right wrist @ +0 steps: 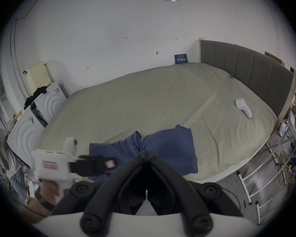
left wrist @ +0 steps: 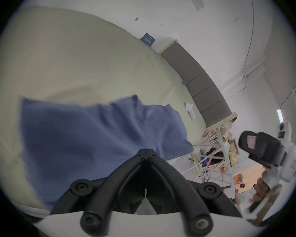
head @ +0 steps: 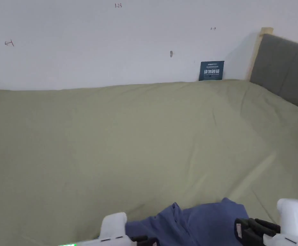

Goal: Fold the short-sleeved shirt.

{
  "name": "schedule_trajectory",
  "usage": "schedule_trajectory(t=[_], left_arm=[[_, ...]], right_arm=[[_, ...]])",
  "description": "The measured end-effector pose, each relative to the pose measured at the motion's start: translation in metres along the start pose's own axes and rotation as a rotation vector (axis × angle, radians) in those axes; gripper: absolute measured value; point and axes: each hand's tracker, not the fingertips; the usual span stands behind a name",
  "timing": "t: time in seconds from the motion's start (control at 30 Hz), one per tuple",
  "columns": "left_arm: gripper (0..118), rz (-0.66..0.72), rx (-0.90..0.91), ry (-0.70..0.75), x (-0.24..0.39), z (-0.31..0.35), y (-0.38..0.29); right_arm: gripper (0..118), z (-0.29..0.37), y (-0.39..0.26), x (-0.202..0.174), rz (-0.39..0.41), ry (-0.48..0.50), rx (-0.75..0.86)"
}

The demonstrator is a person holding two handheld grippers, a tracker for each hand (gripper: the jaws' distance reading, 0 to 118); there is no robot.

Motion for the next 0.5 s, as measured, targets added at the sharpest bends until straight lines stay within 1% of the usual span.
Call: schedule_trajectory(t=[0.07,0.1,0.13,0.17,0.23,0.27,0.3,0.37,0.5], left_arm=[[0,-0.001,-0.034,0.028,-0.025,0.020,0.004],[0,0.036,-0.065,0.052,-0.039,0.027,0.004],[3,0.072,-0.069,0.080,-0.051,0.031,0.004],[14,0.099,-0.078,0.100,-0.062,0.034,0.003],[59,0.122,-0.063,0.098,-0.078,0.038,0.001],[79,0.148,-0.069,0.088,-0.084,0.038,-0.002],[93,0.182,-0.062,0.072,-0.089,0.039,-0.003],[94,0.236,-0.047,0.043,-0.099,0.035,-0.004],[94,0.258,-0.048,0.097,-0.113,0.026,-0.009]], right_arm=[[2,-0.003,0.002,-0.003,0.003,0.008,0.002],[2,-0.005,0.003,-0.005,0.005,0.012,0.002],[2,-0.005,0.003,-0.006,0.006,0.017,0.002],[2,-0.006,0.004,-0.008,0.010,0.024,-0.001],[2,-0.005,0.003,-0.012,0.017,0.033,-0.004],[2,-0.005,0.003,-0.014,0.022,0.036,-0.006],[2,-0.004,0.003,-0.015,0.028,0.040,-0.008],[2,-0.003,0.004,-0.017,0.038,0.044,-0.010],[2,0.000,0.004,-0.017,0.046,0.045,-0.013]])
